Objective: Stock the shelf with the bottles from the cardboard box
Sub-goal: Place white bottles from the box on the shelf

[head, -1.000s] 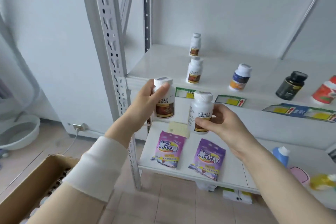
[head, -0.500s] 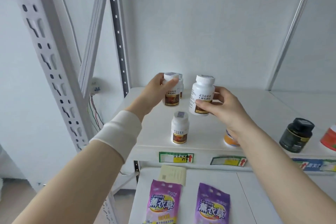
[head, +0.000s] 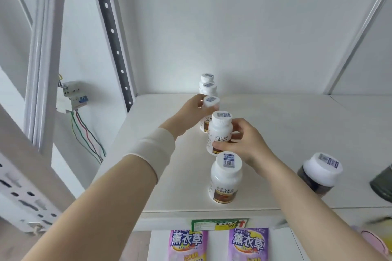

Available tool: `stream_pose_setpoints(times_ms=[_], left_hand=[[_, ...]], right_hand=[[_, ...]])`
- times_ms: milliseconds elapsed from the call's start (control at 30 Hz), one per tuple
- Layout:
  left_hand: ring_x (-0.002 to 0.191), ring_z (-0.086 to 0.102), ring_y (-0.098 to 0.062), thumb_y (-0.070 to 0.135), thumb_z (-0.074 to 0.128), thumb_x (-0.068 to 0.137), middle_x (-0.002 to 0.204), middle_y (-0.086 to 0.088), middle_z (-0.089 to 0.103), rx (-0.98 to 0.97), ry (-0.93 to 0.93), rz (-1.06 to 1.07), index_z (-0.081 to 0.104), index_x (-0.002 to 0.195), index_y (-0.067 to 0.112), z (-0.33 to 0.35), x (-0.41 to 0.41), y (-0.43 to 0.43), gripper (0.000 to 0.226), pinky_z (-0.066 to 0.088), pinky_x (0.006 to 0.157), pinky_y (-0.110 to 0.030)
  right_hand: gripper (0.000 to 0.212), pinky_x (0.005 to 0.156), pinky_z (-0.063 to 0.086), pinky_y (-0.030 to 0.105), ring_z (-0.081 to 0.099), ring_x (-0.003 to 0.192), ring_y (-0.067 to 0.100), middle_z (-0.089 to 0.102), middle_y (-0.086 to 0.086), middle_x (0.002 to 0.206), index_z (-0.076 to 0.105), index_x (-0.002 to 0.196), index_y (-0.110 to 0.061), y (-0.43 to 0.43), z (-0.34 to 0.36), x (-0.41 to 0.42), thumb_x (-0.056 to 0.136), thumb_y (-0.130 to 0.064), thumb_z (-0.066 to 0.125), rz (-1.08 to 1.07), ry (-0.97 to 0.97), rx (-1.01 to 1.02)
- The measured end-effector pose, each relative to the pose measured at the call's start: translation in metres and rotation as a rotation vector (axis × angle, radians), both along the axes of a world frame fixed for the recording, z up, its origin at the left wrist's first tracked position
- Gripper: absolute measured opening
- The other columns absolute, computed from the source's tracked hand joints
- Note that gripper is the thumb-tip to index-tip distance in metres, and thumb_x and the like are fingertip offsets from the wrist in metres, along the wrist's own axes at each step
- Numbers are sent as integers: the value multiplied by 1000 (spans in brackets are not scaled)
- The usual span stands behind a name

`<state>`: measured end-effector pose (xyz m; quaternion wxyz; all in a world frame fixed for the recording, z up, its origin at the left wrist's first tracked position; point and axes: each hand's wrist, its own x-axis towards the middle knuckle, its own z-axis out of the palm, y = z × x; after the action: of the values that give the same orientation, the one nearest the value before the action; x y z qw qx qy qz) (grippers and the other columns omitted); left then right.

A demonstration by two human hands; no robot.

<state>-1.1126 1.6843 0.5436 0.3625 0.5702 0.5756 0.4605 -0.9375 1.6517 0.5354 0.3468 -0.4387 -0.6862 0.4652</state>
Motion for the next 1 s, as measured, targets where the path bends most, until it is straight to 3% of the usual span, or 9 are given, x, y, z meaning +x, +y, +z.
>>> stream_pose_setpoints(times_ms=[167, 500, 633, 767, 900, 1000], left_hand=[[99, 58, -13, 26, 64, 86, 109, -1, 61, -6, -4, -26, 52, 115, 18, 0, 2, 2, 32, 46, 89, -26], [98, 57, -9, 27, 65, 86, 109, 4, 60, -14, 32, -29, 50, 116, 20, 0, 3, 2, 35, 44, 79, -15], [95, 57, -8, 27, 65, 85, 108, 4, 59, -37, 53, -25, 50, 120, 18, 6, 3, 0, 39, 42, 72, -11], [95, 56, -10, 30, 65, 85, 110, 2, 58, -42, 80, -14, 50, 119, 19, 21, 1, -5, 39, 41, 71, -12], [97, 50, -9, 39, 63, 86, 113, 8, 53, -4, 178, 99, 44, 129, 16, 50, -2, -21, 53, 37, 70, -17], [100, 49, -13, 40, 60, 87, 125, 1, 53, 12, 377, 201, 41, 132, 13, 76, -1, -44, 56, 37, 80, -24]], right_hand=[[53, 67, 48, 19, 63, 85, 7, 60, -13, 91, 47, 89, -36, -1, -11, -3, 57, -17, 86, 35, -33, -14], [58, 70, 48, 17, 61, 87, 8, 59, -11, 94, 45, 95, -32, -3, -14, -4, 58, -16, 86, 69, -42, -1], [63, 65, 46, 11, 58, 88, 0, 56, -15, 97, 45, 107, -28, -6, -7, -4, 60, -17, 86, 79, -47, -25], [61, 81, 47, 22, 58, 99, 6, 58, -12, 107, 47, 114, -28, -10, 8, 3, 65, -22, 83, 44, -26, 4], [55, 73, 43, 16, 56, 103, 7, 57, -7, 119, 48, 123, -22, -16, 33, 12, 76, -35, 72, 23, 3, 56], [50, 73, 40, 18, 55, 101, 6, 56, -5, 124, 47, 126, -19, -23, 57, 14, 83, -40, 63, -3, -44, 121]])
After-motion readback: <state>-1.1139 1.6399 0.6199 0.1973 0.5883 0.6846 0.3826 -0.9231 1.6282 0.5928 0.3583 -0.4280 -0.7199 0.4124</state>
